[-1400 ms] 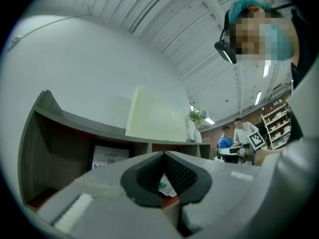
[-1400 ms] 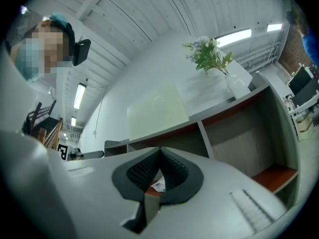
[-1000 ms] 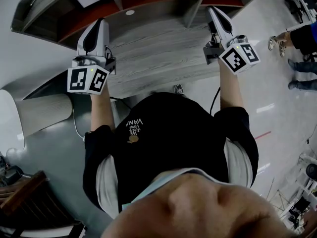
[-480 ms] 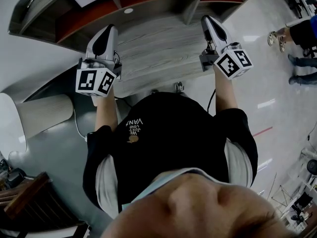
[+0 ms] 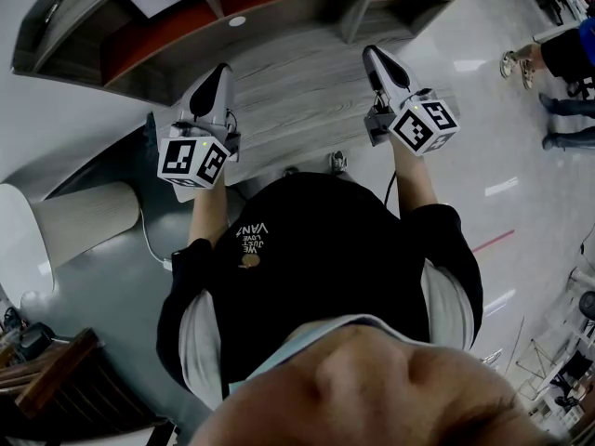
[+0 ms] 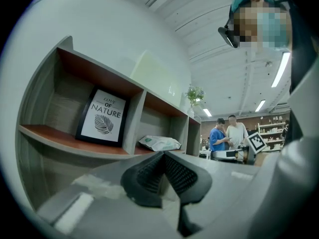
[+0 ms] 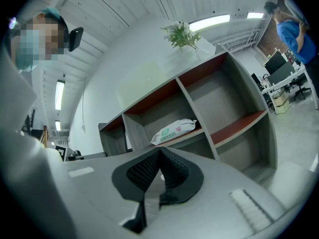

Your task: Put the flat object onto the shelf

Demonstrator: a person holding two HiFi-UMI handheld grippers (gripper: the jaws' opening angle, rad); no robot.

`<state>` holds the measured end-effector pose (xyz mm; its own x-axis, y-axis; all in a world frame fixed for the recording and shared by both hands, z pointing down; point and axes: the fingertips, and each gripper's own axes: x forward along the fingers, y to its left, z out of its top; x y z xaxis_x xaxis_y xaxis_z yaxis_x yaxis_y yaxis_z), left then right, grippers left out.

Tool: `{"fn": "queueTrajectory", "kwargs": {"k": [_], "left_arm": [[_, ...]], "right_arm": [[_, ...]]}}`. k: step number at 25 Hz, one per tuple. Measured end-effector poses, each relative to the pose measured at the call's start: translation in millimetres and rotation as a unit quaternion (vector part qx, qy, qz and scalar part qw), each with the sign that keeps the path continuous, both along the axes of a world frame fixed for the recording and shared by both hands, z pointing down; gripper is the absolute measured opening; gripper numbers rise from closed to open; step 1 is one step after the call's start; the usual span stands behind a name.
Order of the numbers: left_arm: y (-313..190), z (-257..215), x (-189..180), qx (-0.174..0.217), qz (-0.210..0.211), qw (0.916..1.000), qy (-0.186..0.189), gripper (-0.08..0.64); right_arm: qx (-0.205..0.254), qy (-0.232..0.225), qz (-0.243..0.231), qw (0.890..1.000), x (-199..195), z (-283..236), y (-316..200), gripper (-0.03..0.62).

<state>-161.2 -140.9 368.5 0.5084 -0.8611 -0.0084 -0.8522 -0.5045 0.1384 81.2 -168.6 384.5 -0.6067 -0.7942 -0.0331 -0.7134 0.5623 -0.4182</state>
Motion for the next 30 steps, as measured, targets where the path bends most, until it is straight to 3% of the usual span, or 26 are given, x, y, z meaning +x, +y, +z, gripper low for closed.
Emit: {"fn": "queueTrajectory", "kwargs": {"k": [30], "left_arm": [[11.5,69.0,3.7,-0.085,-0.006,0.9963,0.014,0.002]], "right_arm": [[-0.077,0.015,-0.007,0.997,-21.3,65.1,17.8,0.0]]}}
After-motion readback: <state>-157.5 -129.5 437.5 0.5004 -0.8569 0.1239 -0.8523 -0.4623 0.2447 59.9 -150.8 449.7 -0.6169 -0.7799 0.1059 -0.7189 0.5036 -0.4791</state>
